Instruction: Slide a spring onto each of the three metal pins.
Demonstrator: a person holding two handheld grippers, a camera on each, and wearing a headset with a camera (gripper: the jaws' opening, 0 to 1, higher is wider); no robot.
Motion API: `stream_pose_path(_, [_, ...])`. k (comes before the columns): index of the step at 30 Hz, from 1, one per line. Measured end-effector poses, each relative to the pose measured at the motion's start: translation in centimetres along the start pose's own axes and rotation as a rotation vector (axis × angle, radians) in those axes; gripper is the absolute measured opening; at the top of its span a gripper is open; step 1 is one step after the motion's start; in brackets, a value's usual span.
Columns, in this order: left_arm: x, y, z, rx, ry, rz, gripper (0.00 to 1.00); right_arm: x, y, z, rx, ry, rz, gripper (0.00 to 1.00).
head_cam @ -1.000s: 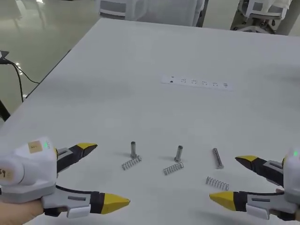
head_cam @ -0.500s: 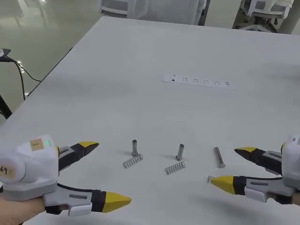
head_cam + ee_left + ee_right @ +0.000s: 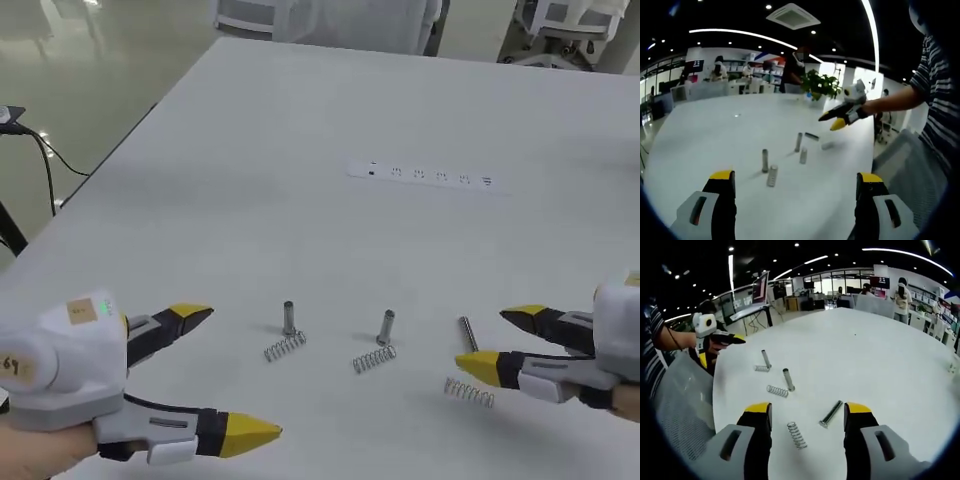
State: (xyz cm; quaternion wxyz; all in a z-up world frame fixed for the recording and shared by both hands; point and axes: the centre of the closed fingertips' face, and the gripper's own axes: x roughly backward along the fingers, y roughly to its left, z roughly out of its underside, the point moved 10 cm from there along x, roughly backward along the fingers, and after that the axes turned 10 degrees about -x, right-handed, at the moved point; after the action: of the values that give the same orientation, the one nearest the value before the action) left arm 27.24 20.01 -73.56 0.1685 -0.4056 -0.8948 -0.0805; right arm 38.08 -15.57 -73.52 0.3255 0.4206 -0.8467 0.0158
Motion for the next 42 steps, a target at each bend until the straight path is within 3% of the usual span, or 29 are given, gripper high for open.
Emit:
stream_pose_path(9, [0.0, 0.2, -0.1, 0.003, -0.001, -0.004, 0.98, -0.5, -0.5, -0.2, -0.018, 0.02, 0.014, 0.5])
stream_pose_path(20, [-0.1, 0.3, -0.3, 0.002, 0.0, -0.003, 0.98, -1.2, -1.5, -0.5, -0.089, 0.052, 0.025, 0.37])
stream_pose_path(42, [-0.2, 0.3, -0.3, 0.003, 0.006, 0.004, 0.98, -3.6, -3.1, -1.0, -0.209, 0.15, 0.086, 0.26])
